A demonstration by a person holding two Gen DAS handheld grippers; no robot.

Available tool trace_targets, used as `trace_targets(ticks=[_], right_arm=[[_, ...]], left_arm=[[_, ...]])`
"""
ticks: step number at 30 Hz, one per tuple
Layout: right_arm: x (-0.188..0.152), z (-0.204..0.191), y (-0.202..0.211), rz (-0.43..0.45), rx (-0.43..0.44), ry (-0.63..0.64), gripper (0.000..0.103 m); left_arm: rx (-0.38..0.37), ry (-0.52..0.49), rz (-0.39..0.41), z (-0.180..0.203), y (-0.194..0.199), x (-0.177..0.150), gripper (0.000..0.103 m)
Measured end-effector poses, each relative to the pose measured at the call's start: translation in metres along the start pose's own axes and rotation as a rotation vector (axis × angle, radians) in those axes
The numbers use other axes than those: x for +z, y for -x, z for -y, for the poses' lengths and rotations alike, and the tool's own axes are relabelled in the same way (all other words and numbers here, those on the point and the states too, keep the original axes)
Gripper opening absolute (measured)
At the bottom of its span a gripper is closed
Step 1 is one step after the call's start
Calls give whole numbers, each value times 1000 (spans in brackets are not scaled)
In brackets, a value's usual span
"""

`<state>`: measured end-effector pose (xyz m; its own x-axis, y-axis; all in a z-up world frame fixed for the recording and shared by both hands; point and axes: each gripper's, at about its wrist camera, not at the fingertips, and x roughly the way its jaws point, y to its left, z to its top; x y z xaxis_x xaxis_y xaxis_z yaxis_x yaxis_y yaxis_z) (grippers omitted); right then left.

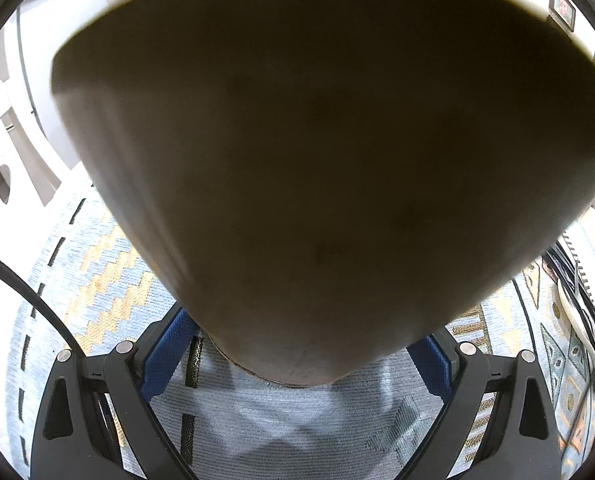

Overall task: Organize utensils
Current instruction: 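Return the right tool to the pile and grasp another white spoon, then lift the second white spoon and carry it toward the wooden cup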

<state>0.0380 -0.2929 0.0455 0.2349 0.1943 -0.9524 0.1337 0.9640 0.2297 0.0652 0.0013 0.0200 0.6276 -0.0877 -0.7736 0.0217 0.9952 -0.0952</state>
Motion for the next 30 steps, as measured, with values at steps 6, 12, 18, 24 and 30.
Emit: trace_targets(ticks=[6, 12, 18, 24, 30], right_arm=[[-3, -13, -23, -33, -99, 59, 62], [-4, -32, -42, 2, -311, 159, 42], [5, -18, -38, 39, -269, 79, 28], [13, 36, -7, 75, 81, -173, 12], [8, 68, -8, 42, 307, -364, 4]], left_arm=[[1, -1, -2, 1, 0, 1, 97], [2, -1, -2, 2, 0, 1, 97], [1, -1, -2, 2, 0, 1, 97], [0, 1, -3, 2, -4, 1, 97], [0, 1, -4, 2, -4, 1, 97]])
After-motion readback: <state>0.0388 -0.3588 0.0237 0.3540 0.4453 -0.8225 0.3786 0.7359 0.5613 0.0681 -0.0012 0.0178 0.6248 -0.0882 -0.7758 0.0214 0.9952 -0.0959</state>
